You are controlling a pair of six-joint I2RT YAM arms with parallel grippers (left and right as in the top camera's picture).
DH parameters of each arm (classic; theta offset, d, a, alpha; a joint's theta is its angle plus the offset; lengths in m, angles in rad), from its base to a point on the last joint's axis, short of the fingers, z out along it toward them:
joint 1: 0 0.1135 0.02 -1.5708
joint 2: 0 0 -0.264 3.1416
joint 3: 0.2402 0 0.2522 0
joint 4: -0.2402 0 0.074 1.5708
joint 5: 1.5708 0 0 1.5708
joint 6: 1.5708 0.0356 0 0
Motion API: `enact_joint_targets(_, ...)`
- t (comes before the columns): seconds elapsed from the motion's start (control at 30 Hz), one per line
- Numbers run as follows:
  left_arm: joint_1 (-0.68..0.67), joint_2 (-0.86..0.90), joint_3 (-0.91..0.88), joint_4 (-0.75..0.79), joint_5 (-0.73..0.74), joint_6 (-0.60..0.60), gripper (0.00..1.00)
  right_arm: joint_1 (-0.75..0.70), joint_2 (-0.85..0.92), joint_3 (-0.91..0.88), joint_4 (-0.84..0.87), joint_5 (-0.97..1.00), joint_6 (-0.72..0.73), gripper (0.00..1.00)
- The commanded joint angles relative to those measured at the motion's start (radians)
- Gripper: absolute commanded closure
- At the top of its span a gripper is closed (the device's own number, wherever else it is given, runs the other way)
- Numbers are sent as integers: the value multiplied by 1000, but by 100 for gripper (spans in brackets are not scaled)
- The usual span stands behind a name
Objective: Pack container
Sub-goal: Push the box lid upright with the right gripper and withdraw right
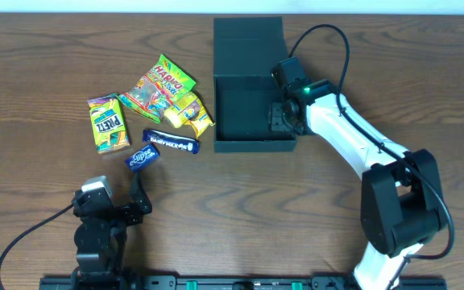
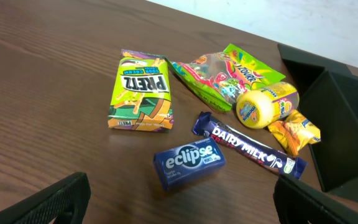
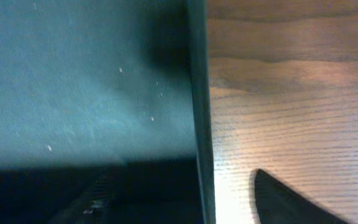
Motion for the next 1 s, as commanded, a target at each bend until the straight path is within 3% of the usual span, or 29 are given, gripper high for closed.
enact_joint_targets(0.0,-2,-6,-20,-4,3,0,5,-4,-56,72,-23,20,-23,14)
enact_joint_targets(0.23,-2,-6,-20,-4,3,0,5,-6,-213,121,-51,26,-92,4)
enact_joint_targets(0.57,-2,-6,-20,-3,3,0,5,-10,-450,121,-229,6,-203,1)
enact_joint_targets(0.97,-2,-6,-18,16,36,0,5,-10,-706,121,-420,-123,-239,1)
